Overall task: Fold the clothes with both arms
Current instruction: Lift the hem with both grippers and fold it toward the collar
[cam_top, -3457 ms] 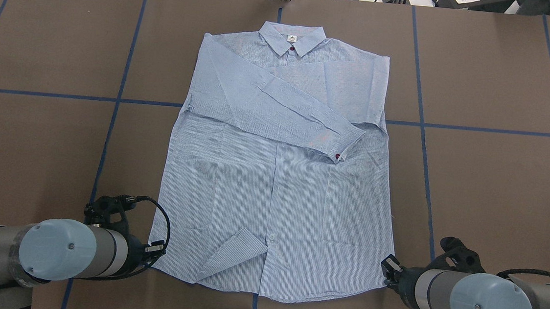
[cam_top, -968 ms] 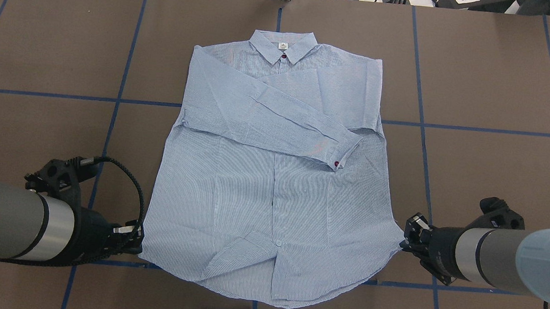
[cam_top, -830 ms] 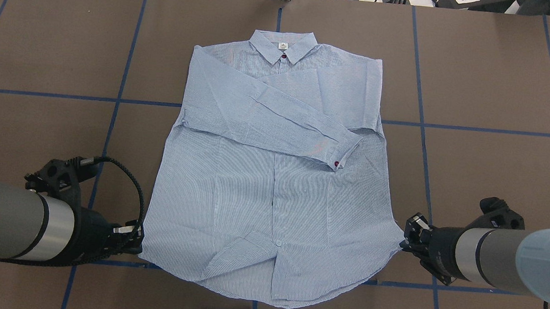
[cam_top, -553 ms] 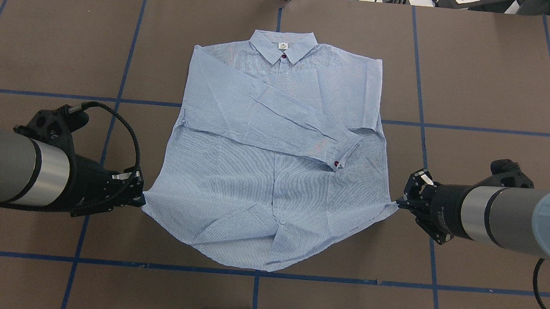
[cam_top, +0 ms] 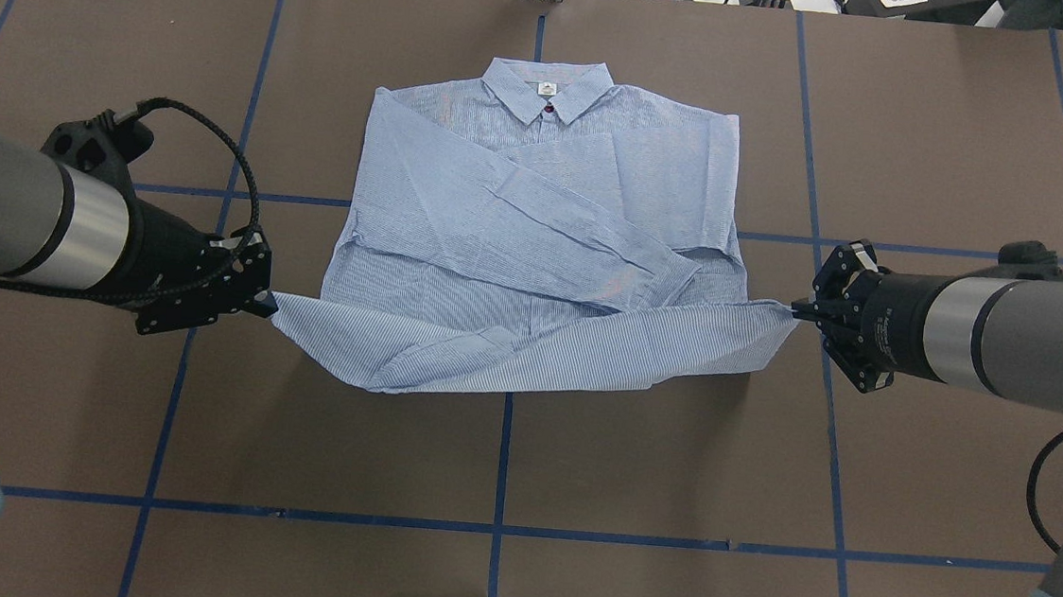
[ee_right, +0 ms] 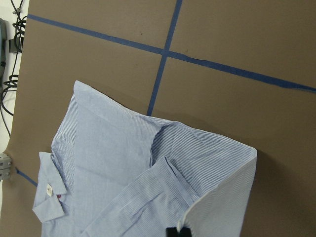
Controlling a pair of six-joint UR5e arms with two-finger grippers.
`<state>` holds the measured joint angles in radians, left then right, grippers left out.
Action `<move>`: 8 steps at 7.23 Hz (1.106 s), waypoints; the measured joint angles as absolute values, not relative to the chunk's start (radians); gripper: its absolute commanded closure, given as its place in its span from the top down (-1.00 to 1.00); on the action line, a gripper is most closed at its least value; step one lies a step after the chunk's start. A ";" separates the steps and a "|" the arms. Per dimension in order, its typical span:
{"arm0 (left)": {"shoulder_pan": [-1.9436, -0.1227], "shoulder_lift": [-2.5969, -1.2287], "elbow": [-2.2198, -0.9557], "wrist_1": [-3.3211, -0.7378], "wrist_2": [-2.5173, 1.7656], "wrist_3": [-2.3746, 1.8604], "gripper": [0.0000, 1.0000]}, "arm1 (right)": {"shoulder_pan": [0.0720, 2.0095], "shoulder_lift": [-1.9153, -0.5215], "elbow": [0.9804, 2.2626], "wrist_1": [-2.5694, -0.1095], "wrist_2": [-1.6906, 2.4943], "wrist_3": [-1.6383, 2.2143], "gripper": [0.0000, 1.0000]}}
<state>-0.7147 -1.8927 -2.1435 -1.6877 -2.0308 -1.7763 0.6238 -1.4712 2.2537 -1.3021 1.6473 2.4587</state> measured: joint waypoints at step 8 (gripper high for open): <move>-0.893 -2.197 -1.514 -1.965 -2.030 -1.765 -1.00 | 0.814 -1.094 1.742 -1.308 1.653 2.355 -1.00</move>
